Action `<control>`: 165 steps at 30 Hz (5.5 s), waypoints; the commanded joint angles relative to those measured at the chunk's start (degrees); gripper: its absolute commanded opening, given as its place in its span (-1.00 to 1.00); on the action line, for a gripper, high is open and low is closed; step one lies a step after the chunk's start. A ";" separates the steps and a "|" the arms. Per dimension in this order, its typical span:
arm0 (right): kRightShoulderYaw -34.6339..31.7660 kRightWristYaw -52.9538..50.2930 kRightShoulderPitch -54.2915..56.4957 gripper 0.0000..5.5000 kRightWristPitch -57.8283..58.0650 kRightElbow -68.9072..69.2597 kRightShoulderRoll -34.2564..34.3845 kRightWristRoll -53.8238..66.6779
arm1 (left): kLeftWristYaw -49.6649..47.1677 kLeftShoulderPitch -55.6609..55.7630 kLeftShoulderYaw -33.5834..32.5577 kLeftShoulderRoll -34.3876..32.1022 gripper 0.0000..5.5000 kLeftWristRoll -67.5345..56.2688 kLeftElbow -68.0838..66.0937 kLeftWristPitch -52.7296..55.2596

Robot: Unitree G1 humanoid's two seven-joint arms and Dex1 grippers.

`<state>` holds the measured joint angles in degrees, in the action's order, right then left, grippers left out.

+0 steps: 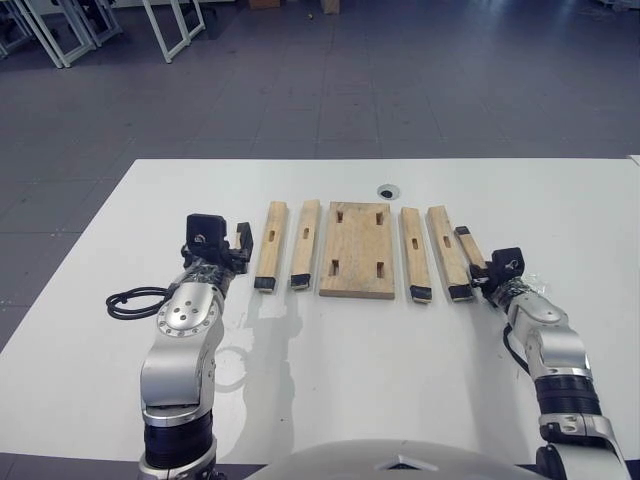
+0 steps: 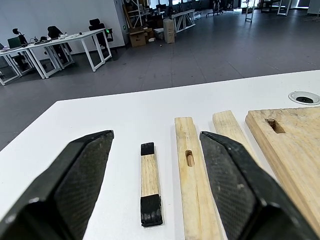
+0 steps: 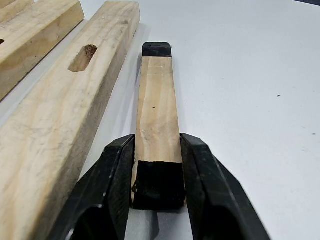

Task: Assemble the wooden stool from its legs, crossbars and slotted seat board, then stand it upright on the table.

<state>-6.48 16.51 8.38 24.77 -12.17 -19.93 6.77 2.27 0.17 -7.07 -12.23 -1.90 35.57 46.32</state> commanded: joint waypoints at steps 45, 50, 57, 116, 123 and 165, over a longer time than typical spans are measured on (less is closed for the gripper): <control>24.64 3.85 3.45 -0.53 7.63 39.66 10.22 2.90 | -1.56 36.74 -32.21 10.85 -0.34 -65.19 -33.91 36.40; 24.53 3.67 3.43 -0.53 7.56 39.43 10.32 2.81 | -3.30 36.55 -31.39 10.22 -0.63 -67.64 -34.29 35.60; 23.81 3.69 3.47 -0.53 7.83 39.54 10.15 3.12 | -2.18 32.11 -23.63 6.10 -0.84 -63.14 -30.92 31.87; 18.00 -5.73 -1.45 0.76 5.10 32.65 12.23 -4.51 | 2.35 26.72 -3.81 1.39 -0.84 -11.56 -54.73 -32.12; 18.21 -5.61 -1.57 0.76 5.02 32.38 12.18 -4.70 | 2.30 26.43 -3.70 2.36 -0.84 -11.81 -52.07 -30.79; 17.29 -4.86 -0.45 0.76 6.32 33.75 11.52 -4.23 | -0.23 -0.68 -1.71 7.70 -0.84 -10.75 -46.07 -33.85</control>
<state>11.78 11.36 6.70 30.12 20.39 -8.08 2.43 3.03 15.32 -10.58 -8.20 -12.15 -16.12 4.05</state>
